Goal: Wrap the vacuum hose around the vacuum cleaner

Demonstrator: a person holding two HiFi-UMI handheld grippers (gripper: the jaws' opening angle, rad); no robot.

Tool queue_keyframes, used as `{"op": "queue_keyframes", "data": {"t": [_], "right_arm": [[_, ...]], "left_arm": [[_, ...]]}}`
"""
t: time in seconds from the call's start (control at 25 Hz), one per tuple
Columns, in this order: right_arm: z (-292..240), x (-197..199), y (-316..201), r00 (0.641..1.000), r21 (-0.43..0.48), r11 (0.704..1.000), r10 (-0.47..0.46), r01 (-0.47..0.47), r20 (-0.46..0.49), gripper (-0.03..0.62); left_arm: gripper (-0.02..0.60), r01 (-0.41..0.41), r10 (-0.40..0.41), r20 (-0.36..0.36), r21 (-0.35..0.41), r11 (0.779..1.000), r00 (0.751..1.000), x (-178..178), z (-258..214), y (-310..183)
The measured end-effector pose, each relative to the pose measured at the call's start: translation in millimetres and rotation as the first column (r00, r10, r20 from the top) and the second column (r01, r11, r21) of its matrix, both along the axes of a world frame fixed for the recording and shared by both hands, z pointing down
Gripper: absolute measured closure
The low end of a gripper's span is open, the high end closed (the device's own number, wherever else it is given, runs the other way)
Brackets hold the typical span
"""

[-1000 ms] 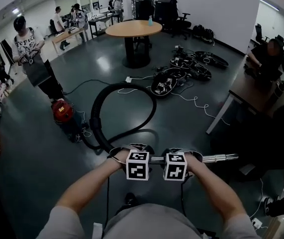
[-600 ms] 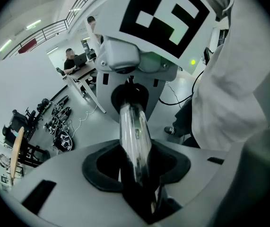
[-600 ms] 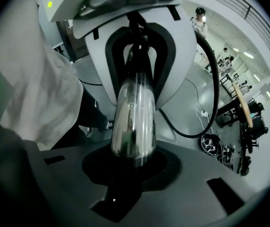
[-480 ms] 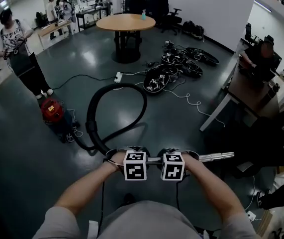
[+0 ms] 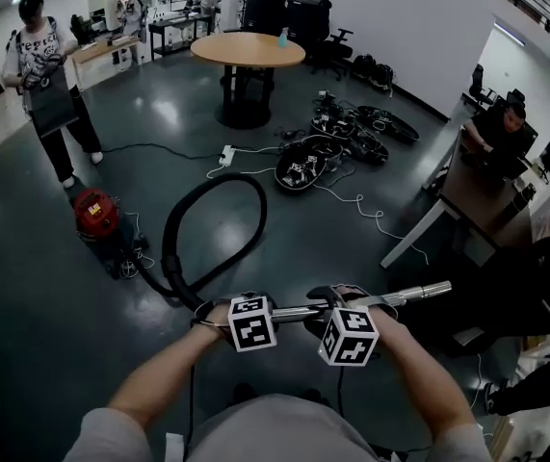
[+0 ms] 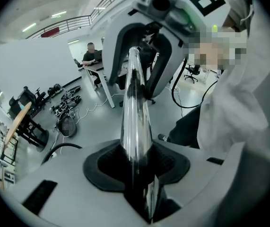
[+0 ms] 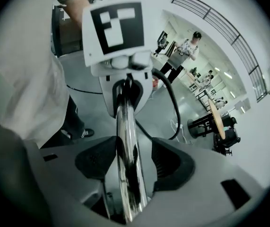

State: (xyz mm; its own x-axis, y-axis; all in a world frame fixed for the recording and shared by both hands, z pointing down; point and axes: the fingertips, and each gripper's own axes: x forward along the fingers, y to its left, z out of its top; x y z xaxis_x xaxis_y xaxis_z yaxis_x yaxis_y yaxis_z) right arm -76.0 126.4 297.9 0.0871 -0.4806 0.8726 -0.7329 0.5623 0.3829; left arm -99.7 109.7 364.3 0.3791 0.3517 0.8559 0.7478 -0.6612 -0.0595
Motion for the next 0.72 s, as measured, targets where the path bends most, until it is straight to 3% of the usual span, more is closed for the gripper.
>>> {"op": "queue_keyframes", "data": {"t": [0.08,0.2,0.32,0.4,0.56,0.64,0.72], "right_arm": [[-29.2,-5.6,-11.8,0.998,0.115,0.993,0.025,-0.031,0.056,0.376],[-73.4,-13.1,-26.1,0.964,0.284,0.946,0.083,-0.155,0.252,0.376],[-89.6,-13.5,-30.5,0.903,0.343,0.898,0.121,-0.276,0.411,0.376],[-80.6,-10.2,-31.3,0.884,0.332,0.892,0.137,-0.307,0.448,0.376],[-47.0,-12.6,-35.0,0.842,0.245,0.915,0.156,-0.319,0.516,0.376],[-30.2,-12.5,-39.3,0.837,0.206,0.931,0.156,-0.303,0.525,0.376],[-15.7,-8.6,-45.9,0.836,0.179,0.943,0.150,-0.282,0.528,0.376]], "left_arm": [[0.426,0.048,-0.048,0.001,-0.022,0.999,0.999,-3.0,5.6,-11.5],[0.426,0.126,-0.125,0.023,-0.041,0.991,0.992,-10.1,16.4,-27.3],[0.425,0.215,-0.213,0.052,-0.042,0.976,0.976,-18.3,30.2,-43.2],[0.426,0.283,-0.279,0.069,-0.067,0.957,0.958,-21.9,36.4,-53.3],[0.426,0.440,-0.432,0.087,-0.139,0.887,0.898,-21.2,38.5,-75.0],[0.426,0.528,-0.519,0.097,-0.148,0.836,0.849,-18.1,40.8,-89.0],[0.426,0.620,-0.611,0.109,-0.153,0.769,0.784,-15.3,42.3,-105.1]]}}
